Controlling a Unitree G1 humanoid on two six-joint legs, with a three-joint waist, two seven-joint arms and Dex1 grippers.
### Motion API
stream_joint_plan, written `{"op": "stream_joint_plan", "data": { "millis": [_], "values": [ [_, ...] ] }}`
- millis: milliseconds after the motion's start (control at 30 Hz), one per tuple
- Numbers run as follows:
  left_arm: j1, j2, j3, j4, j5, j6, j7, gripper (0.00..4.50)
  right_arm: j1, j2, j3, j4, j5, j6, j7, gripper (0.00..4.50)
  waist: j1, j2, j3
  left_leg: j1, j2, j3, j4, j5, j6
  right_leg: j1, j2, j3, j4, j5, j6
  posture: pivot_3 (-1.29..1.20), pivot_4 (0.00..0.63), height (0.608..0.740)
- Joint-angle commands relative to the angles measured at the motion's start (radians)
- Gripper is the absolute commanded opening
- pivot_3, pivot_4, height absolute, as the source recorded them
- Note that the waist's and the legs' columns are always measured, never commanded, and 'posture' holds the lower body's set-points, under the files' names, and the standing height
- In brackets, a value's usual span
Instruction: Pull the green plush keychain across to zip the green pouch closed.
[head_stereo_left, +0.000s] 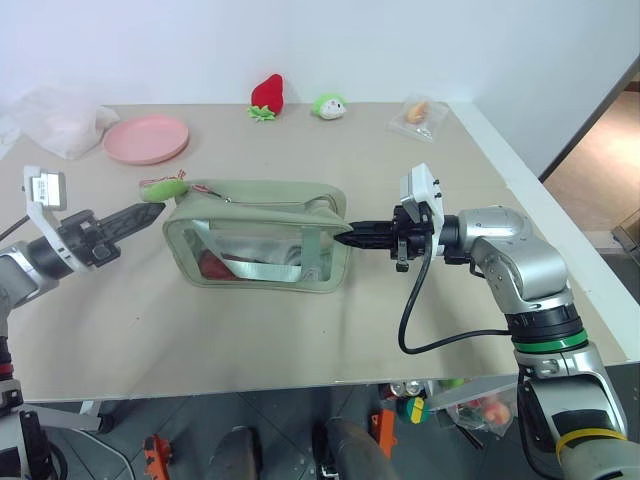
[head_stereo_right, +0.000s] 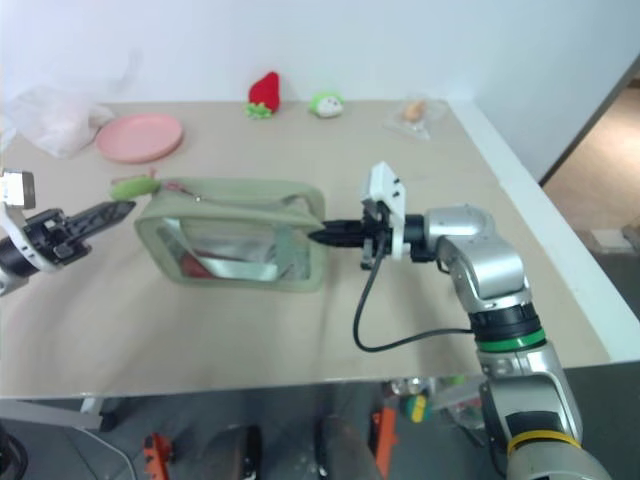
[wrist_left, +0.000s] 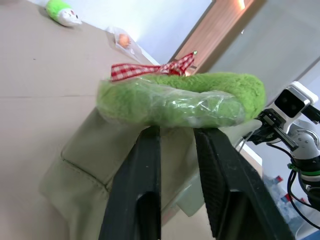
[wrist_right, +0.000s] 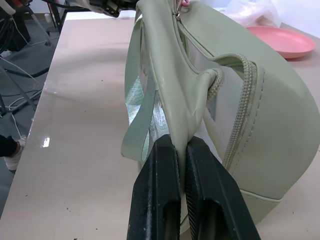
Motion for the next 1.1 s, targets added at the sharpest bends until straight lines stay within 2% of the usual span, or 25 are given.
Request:
{"op": "stream_joint_plan", "data": {
  "millis": [33, 200, 333, 433, 533, 767, 1100],
  "values": [
    [0.018, 0.006, 0.050, -0.039, -0.032, 0.008, 0.003, 1.05, -0.019, -0.007, -0.033, -0.028, 0.021, -0.006, 0.003, 0.00, 0.000, 0.000, 0.000, 0.000, 0.000, 0.000, 0.000, 0.000, 0.000, 0.000, 0.000, 0.000, 0.000, 0.000, 0.000, 0.00, 0.150, 0.740],
    [0.058, -0.005, 0.062, -0.054, -0.048, 0.023, 0.012, 1.05, -0.026, -0.005, -0.028, -0.020, 0.017, -0.012, 0.009, 0.00, 0.000, 0.000, 0.000, 0.000, 0.000, 0.000, 0.000, 0.000, 0.000, 0.000, 0.000, 0.000, 0.000, 0.000, 0.000, 0.00, 0.150, 0.740],
    [0.055, -0.005, 0.082, -0.018, -0.039, 0.011, 0.048, 0.04, -0.034, -0.006, -0.027, -0.013, 0.015, -0.016, 0.013, 0.00, 0.000, 0.000, 0.000, 0.000, 0.000, 0.000, 0.000, 0.000, 0.000, 0.000, 0.000, 0.000, 0.000, 0.000, 0.000, 0.00, 0.150, 0.740],
    [0.063, -0.007, 0.080, -0.031, -0.033, 0.010, 0.064, 0.04, -0.038, -0.006, -0.026, -0.011, 0.014, -0.016, 0.015, 0.00, 0.000, 0.000, 0.000, 0.000, 0.000, 0.000, 0.000, 0.000, 0.000, 0.000, 0.000, 0.000, 0.000, 0.000, 0.000, 0.00, 0.150, 0.740],
    [0.066, -0.014, 0.073, -0.032, -0.041, 0.034, 0.082, 0.82, -0.037, -0.006, -0.024, -0.012, 0.013, -0.017, 0.016, 0.00, 0.000, 0.000, 0.000, 0.000, 0.000, 0.000, 0.000, 0.000, 0.000, 0.000, 0.000, 0.000, 0.000, 0.000, 0.000, 0.00, 0.150, 0.740],
    [0.060, -0.022, 0.069, -0.054, -0.047, 0.033, 0.094, 3.19, -0.036, -0.006, -0.022, -0.013, 0.012, -0.016, 0.019, 0.00, 0.000, 0.000, 0.000, 0.000, 0.000, 0.000, 0.000, 0.000, 0.000, 0.000, 0.000, 0.000, 0.000, 0.000, 0.000, 0.00, 0.150, 0.740],
    [0.051, -0.028, 0.159, -0.041, -0.214, 0.162, 0.116, 3.19, -0.036, -0.006, -0.022, -0.020, 0.015, -0.011, 0.020, 0.00, 0.000, 0.000, 0.000, 0.000, 0.000, 0.000, 0.000, 0.000, 0.000, 0.000, 0.000, 0.000, 0.000, 0.000, 0.000, 0.00, 0.150, 0.740]
  ]
}}
